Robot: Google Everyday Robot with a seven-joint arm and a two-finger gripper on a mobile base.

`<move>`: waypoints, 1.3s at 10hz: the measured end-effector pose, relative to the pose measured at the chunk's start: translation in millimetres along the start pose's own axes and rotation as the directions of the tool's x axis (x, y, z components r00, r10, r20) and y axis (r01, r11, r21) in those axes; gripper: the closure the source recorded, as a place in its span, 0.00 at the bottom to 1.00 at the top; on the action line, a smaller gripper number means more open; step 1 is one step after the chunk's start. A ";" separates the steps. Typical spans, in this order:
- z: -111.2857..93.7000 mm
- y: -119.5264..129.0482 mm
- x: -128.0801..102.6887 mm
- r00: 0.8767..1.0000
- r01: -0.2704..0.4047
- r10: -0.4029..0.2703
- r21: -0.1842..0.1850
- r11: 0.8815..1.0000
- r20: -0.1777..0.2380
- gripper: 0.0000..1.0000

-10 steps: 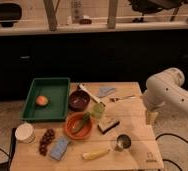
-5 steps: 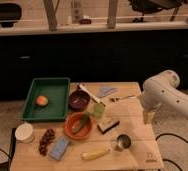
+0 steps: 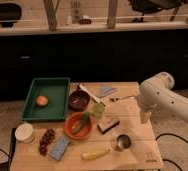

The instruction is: Place fork in metal cup

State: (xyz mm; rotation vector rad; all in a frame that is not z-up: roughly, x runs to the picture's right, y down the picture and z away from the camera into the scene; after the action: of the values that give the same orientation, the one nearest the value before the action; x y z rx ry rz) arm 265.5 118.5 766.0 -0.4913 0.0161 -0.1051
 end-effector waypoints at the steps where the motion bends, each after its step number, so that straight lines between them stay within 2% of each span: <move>1: 2.8 -3.6 -3.8 1.000 0.012 -0.012 0.005 1.000 0.000 0.20; 6: 10.8 -12.8 -10.6 0.998 0.059 -0.059 0.017 0.998 0.000 0.20; 13: 22.5 -27.8 -17.7 0.992 0.128 -0.128 0.013 0.992 0.000 0.20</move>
State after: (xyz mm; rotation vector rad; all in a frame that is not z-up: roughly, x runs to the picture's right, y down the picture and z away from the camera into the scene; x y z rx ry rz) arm 246.0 106.5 798.8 -0.4796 -0.0174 -0.2309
